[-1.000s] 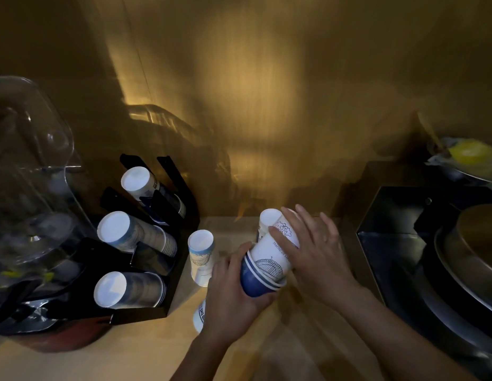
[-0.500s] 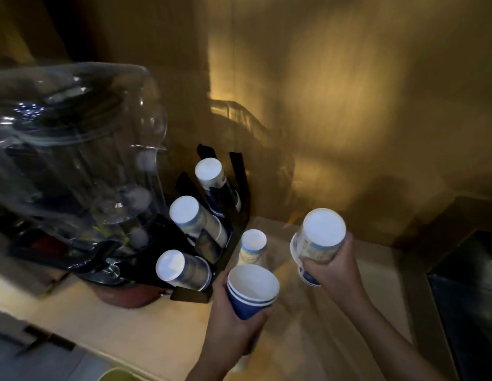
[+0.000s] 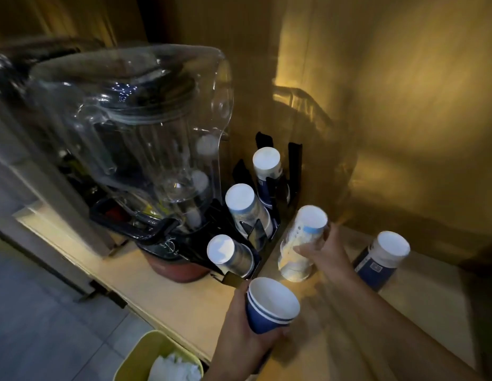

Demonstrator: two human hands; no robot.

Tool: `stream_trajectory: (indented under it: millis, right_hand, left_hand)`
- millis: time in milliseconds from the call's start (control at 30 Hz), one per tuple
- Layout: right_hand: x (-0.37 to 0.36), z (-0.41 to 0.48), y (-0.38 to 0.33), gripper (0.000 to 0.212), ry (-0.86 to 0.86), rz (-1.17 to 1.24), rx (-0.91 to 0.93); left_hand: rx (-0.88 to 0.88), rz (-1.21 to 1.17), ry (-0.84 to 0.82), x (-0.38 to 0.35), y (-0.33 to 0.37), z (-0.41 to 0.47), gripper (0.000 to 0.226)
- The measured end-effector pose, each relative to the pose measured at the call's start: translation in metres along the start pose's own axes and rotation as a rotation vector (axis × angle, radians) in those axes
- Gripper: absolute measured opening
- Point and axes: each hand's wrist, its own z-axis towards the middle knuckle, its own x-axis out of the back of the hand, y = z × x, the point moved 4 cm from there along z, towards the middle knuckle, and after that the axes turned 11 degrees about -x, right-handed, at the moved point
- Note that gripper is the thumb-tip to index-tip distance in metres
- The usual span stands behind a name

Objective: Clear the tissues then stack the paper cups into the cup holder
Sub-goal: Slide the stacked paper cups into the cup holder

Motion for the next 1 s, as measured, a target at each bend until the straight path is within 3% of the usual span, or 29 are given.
stream_trajectory:
  millis: [67, 200, 300, 433, 500, 567, 633, 733, 800, 1000]
  right_hand:
    - [-0.002, 0.002, 0.018, 0.089, -0.006, -0.060, -0.042]
    - [0.008, -0.010, 0.041, 0.035, -0.005, -0.277, -0.097]
    - [0.021, -0.029, 0.032, 0.010, -0.021, -0.234, -0.002]
    - [0.036, -0.067, -0.002, 0.011, -0.180, -0.189, 0.204]
    - [0.039, -0.084, -0.013, 0.005, -0.281, -0.235, 0.263]
    - [0.041, -0.096, -0.017, 0.011, -0.338, -0.263, 0.282]
    - [0.046, -0.101, -0.016, 0.012, -0.330, -0.285, 0.303]
    - [0.054, -0.103, -0.012, 0.009, -0.310, -0.291, 0.299]
    - [0.059, -0.105, -0.011, 0.021, -0.306, -0.287, 0.296]
    - [0.069, -0.103, -0.017, 0.031, -0.149, -0.346, 0.388]
  left_hand:
    - [0.012, -0.005, 0.010, -0.002, 0.001, 0.001, 0.085]
    - [-0.020, 0.062, 0.005, -0.009, 0.002, 0.005, 0.084]
    - [-0.009, 0.067, 0.008, -0.019, 0.000, 0.010, 0.077]
    - [0.049, 0.058, 0.018, -0.038, -0.003, 0.024, 0.086]
    - [0.054, 0.043, -0.011, -0.049, -0.001, 0.031, 0.081]
    - [0.036, 0.041, -0.056, -0.060, 0.003, 0.034, 0.074]
    - [-0.003, 0.073, -0.086, -0.070, 0.008, 0.036, 0.073]
    - [-0.049, 0.127, -0.131, -0.084, 0.013, 0.038, 0.090]
    - [-0.061, 0.166, -0.157, -0.091, 0.014, 0.038, 0.095]
    - [-0.105, 0.159, -0.144, -0.098, 0.021, 0.042, 0.084]
